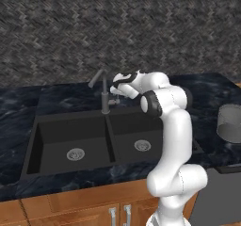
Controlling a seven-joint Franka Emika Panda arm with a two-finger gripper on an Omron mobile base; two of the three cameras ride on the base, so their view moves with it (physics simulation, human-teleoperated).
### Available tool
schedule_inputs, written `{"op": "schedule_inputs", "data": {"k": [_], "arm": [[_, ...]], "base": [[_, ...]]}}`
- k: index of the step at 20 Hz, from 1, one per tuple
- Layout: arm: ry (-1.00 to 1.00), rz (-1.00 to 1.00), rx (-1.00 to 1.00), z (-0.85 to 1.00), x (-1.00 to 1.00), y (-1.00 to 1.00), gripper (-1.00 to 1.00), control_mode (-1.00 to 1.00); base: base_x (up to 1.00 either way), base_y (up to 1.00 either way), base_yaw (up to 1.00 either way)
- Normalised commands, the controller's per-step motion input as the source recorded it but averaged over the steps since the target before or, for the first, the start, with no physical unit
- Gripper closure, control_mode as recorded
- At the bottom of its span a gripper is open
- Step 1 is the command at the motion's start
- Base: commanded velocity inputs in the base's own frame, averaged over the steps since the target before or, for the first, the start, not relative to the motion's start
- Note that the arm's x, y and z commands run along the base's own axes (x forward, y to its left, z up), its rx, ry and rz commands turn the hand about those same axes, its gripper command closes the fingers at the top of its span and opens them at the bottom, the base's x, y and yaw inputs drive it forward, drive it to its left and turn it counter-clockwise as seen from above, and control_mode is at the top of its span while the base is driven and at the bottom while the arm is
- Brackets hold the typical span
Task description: Turn on the sink faucet and place the jug under the water for a few seconds to fill it up.
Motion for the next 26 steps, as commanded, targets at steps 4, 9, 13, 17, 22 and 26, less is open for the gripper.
{"op": "schedule_inputs", "data": {"k": [4,9,13,17,22,26], "arm": [[0.0,0.0,-0.01,-0.01,0.23,0.0,-1.0,-1.0],[0.0,0.0,-0.02,-0.05,0.19,0.0,-1.0,-1.0],[0.0,0.0,0.0,-0.01,0.13,0.0,-1.0,-1.0],[0.0,0.0,0.0,-0.07,0.07,0.0,1.0,-1.0],[0.0,0.0,0.0,-0.05,0.04,0.0,1.0,-1.0],[0.0,0.0,0.0,0.0,0.0,0.0,1.0,-1.0]], "base": [[0.0,0.0,0.0],[0.0,0.0,0.0],[0.0,0.0,0.0],[0.0,0.0,0.0],[0.0,0.0,0.0],[0.0,0.0,0.0]]}}
